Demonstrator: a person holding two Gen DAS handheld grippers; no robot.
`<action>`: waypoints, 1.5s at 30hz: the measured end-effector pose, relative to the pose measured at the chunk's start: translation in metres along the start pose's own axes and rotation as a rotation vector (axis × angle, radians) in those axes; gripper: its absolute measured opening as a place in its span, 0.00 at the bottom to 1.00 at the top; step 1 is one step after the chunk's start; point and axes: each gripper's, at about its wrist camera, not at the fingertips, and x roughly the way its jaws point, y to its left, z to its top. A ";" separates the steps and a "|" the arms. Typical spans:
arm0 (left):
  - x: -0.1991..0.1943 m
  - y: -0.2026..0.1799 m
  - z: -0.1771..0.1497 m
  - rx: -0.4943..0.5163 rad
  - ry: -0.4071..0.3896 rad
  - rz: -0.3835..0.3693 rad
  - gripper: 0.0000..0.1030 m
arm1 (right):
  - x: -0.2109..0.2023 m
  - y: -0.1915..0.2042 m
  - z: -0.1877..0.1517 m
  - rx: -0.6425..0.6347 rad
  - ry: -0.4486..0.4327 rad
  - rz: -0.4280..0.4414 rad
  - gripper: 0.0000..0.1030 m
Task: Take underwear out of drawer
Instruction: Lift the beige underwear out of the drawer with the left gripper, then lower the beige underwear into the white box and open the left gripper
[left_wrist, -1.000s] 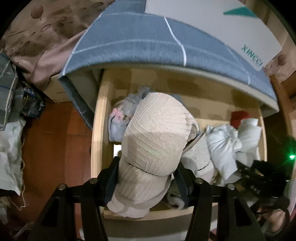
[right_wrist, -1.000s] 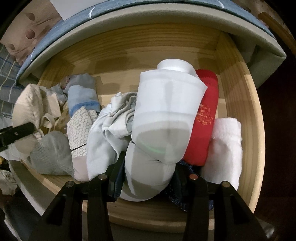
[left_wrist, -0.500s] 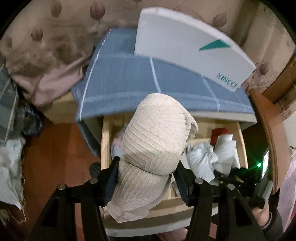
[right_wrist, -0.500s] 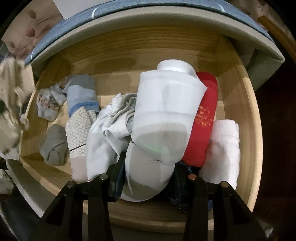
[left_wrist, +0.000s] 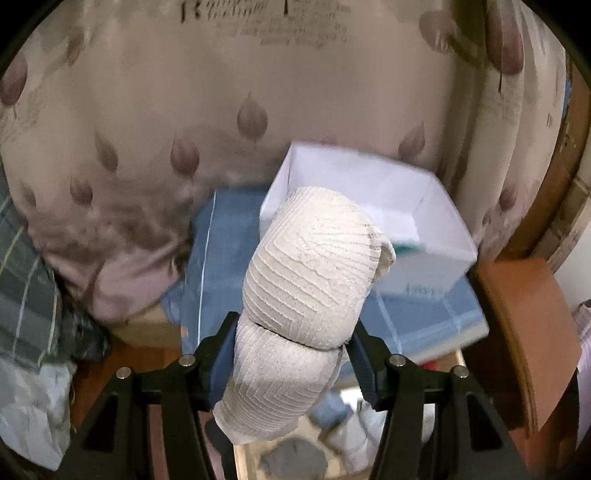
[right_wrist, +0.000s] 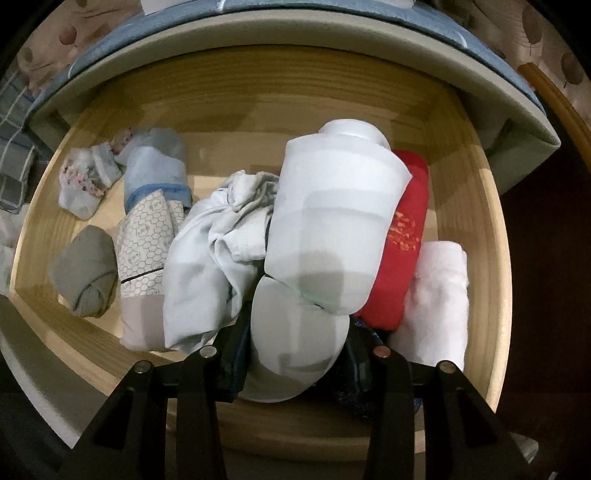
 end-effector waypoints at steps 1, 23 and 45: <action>-0.001 -0.001 0.012 0.005 -0.021 -0.002 0.55 | 0.001 0.000 0.000 0.002 -0.001 0.002 0.37; 0.151 -0.030 0.132 0.064 0.005 0.049 0.56 | -0.001 -0.007 -0.002 0.007 -0.014 0.015 0.38; 0.157 -0.021 0.071 0.106 0.209 0.158 0.53 | -0.002 -0.008 -0.002 0.018 -0.018 0.019 0.38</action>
